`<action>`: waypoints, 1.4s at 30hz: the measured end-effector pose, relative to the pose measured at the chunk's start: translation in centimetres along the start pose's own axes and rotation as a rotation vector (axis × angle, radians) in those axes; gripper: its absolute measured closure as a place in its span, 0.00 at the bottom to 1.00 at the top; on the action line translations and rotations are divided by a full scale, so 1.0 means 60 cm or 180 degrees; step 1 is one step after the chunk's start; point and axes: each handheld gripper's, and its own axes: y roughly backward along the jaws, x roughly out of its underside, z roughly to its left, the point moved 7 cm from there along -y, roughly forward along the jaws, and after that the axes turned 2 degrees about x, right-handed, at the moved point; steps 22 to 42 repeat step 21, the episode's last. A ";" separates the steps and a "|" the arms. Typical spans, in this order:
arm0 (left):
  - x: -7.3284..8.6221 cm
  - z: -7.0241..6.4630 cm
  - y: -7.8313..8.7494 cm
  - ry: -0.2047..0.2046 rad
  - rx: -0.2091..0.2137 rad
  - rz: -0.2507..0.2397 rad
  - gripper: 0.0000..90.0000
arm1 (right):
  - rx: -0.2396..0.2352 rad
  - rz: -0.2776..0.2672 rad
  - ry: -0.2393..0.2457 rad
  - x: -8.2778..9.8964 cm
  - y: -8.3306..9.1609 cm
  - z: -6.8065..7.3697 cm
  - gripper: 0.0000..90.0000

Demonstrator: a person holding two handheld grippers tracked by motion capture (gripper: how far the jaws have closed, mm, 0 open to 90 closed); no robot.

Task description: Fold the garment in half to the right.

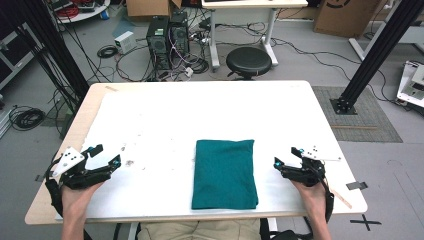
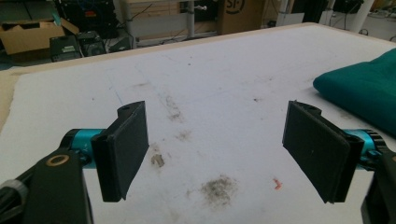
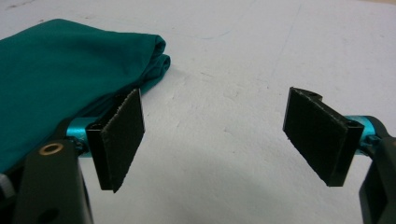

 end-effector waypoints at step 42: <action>0.014 -0.001 -0.015 -0.0044 0.0009 0.0138 0.25 | -0.0025 0.0029 0.0007 0.002 0.000 0.003 0.23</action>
